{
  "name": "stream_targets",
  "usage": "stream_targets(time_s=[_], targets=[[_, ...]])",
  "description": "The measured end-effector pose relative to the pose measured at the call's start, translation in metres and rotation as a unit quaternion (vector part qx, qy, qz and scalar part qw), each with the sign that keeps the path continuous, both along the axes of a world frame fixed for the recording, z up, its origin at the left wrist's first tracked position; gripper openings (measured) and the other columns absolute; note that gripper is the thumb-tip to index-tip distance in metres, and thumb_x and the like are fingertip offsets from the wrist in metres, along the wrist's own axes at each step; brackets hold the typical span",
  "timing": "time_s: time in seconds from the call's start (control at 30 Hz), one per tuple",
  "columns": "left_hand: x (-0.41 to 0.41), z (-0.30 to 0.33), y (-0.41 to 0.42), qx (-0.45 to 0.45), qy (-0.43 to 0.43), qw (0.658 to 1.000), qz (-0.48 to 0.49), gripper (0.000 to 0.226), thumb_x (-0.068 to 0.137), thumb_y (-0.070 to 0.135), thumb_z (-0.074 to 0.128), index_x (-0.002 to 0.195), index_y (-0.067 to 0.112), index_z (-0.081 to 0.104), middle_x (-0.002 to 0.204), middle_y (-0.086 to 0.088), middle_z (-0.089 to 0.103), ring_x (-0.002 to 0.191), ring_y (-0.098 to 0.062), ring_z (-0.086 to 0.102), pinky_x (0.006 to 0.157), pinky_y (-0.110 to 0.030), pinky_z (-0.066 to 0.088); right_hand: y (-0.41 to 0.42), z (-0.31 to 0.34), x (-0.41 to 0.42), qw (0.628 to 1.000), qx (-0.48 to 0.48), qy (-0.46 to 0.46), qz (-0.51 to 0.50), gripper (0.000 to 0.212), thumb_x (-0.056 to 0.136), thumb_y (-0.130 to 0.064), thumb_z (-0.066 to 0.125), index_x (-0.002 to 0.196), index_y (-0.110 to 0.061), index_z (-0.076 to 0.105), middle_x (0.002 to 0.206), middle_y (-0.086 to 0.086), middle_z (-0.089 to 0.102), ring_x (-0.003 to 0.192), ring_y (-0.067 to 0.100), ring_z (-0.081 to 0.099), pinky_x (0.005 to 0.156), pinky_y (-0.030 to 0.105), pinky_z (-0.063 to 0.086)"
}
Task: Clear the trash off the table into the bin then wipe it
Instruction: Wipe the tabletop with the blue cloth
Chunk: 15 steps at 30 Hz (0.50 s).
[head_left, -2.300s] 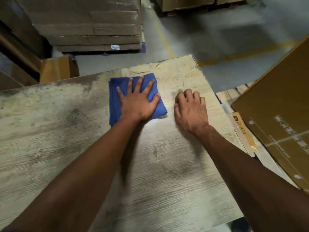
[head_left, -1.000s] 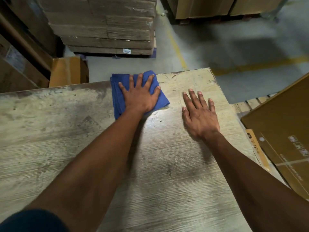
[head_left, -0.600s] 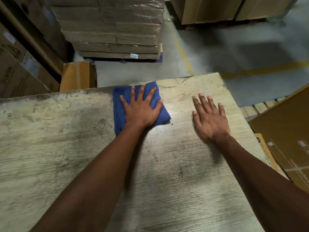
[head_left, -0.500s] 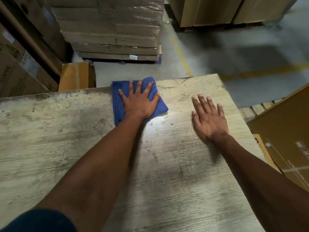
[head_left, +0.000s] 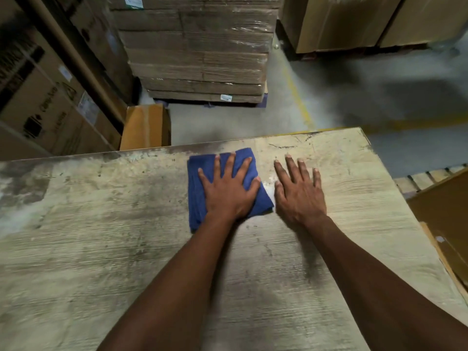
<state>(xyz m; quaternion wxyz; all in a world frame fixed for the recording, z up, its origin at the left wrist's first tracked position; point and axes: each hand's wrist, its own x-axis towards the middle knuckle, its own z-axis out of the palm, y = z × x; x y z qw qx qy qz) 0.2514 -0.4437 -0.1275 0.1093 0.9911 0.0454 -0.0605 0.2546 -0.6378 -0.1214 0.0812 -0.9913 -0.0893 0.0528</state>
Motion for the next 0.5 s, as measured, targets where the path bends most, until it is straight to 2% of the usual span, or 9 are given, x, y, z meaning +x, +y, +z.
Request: stream_targets(time_s=[0.13, 0.2, 0.37, 0.5], targets=[[0.064, 0.003, 0.024, 0.001, 0.019, 1.0, 0.012, 0.073, 0.103, 0.08, 0.013, 0.169, 0.052, 0.0, 0.182, 0.008, -0.003, 0.167, -0.031, -0.013, 0.124, -0.076, -0.012, -0.001, -0.007, 0.0, 1.0, -0.01, -0.017, 0.005, 0.07, 0.104, -0.05, 0.006, 0.173, -0.036, 0.0, 0.182, -0.004, -0.008, 0.168, 0.024, -0.004, 0.133, 0.058, 0.003], [0.069, 0.004, 0.024, 0.006, 0.027, 1.0, 0.011, 0.073, 0.103, 0.08, 0.012, 0.169, 0.052, -0.001, 0.182, 0.007, -0.004, 0.167, -0.031, -0.013, 0.124, -0.076, -0.011, 0.0, -0.007, 0.001, 1.0, -0.011, -0.023, 0.002, 0.069, 0.105, -0.05, 0.009, 0.172, -0.036, 0.001, 0.182, -0.005, -0.007, 0.168, 0.024, -0.004, 0.133, 0.058, 0.003], [-0.029, 0.0, 0.021, -0.006, 0.007, 1.0, -0.002, 0.072, 0.102, 0.081, 0.006, 0.167, 0.055, -0.009, 0.179, 0.013, -0.02, 0.165, -0.026, -0.025, 0.126, -0.072, -0.014, 0.0, -0.005, 0.0, 1.0, -0.015, -0.026, -0.004, 0.068, 0.106, -0.051, 0.009, 0.172, -0.037, 0.001, 0.182, -0.005, -0.006, 0.168, 0.023, -0.003, 0.133, 0.058, 0.004], [-0.058, 0.0, 0.029, 0.003, 0.01, 1.0, -0.009, 0.073, 0.099, 0.085, 0.004, 0.166, 0.058, -0.009, 0.179, 0.015, -0.018, 0.165, -0.023, -0.025, 0.126, -0.071, -0.014, 0.0, -0.004, 0.001, 1.0, -0.013, -0.026, -0.001, 0.067, 0.107, -0.051, 0.01, 0.172, -0.037, -0.002, 0.181, -0.005, -0.008, 0.168, 0.023, -0.006, 0.134, 0.058, 0.004]])
